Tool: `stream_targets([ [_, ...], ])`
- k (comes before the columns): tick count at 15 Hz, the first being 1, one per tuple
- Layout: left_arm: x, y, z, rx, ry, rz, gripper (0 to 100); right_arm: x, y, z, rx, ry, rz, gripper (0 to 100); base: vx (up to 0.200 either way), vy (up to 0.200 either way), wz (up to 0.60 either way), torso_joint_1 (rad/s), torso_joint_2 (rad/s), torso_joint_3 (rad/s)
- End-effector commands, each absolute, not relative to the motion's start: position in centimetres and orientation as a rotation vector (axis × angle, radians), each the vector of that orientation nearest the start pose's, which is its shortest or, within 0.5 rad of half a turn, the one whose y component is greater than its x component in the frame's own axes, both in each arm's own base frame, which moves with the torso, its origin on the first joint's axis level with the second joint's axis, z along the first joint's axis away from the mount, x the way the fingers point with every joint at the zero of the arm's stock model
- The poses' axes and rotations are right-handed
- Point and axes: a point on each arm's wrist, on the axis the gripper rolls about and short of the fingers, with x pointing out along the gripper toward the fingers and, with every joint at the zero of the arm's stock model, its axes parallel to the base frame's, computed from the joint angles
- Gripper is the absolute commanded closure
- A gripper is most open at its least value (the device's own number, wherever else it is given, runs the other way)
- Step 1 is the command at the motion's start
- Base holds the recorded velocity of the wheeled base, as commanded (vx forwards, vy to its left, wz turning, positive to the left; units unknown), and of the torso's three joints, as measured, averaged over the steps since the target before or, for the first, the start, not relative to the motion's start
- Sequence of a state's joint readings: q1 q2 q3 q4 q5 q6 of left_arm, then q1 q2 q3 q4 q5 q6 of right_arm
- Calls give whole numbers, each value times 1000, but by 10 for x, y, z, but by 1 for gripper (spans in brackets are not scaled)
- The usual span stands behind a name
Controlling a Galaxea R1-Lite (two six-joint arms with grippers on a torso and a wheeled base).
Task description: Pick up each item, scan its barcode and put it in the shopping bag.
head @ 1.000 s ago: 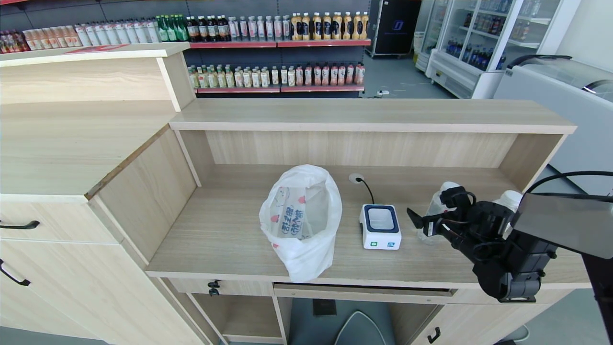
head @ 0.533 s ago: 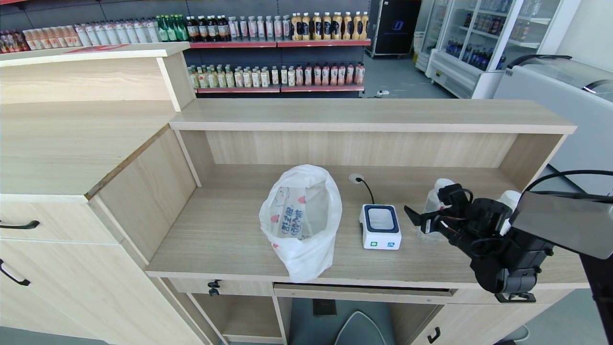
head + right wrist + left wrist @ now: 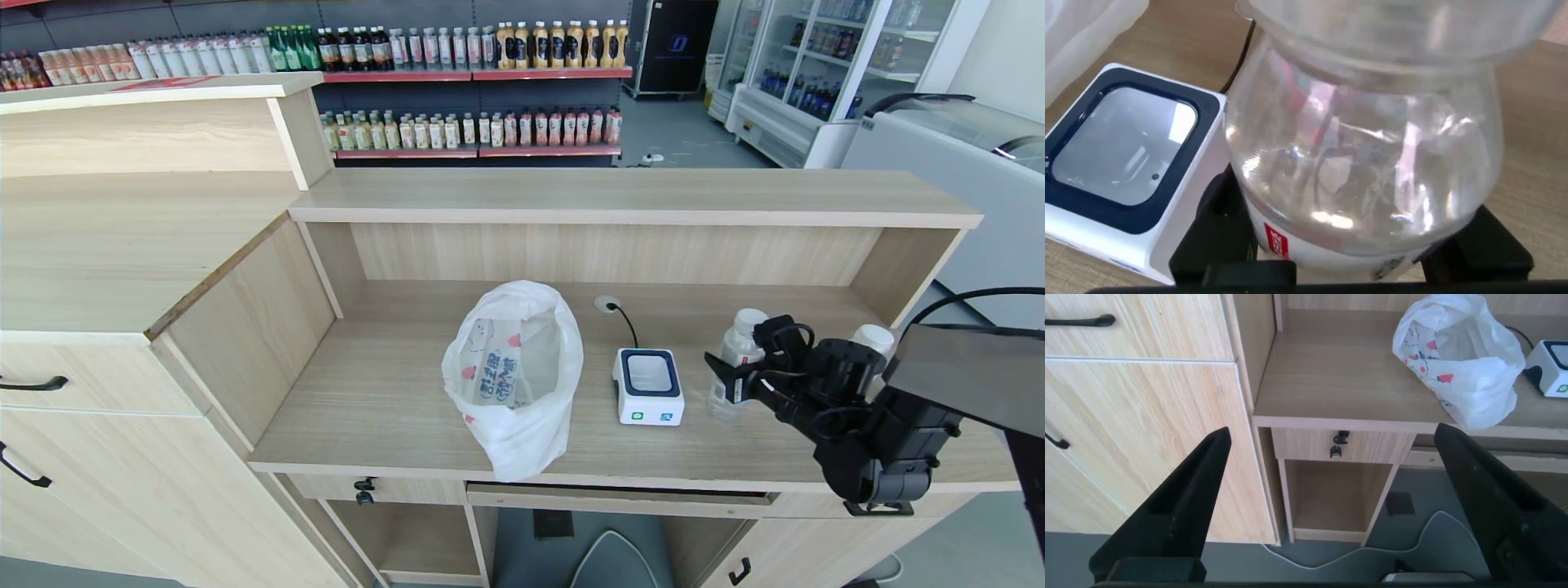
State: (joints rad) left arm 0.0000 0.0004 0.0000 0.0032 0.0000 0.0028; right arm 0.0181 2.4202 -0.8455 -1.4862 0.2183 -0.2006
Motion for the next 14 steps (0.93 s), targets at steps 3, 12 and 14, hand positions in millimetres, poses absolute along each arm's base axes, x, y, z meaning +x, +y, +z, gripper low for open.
stream_targets([
  [3, -23, 0, 75, 3, 3, 0, 0, 397, 8, 19, -189, 68, 232, 100, 0, 0, 0, 0, 0, 0],
  [12, -23, 0, 75, 3, 3, 0, 0, 358, -12, 205, 80, 115, 219, 100, 0, 0, 0, 0, 0, 0],
  [14, -23, 0, 75, 3, 3, 0, 0, 341, -8, 229, 106, 112, 264, 100, 0, 0, 0, 0, 0, 0],
])
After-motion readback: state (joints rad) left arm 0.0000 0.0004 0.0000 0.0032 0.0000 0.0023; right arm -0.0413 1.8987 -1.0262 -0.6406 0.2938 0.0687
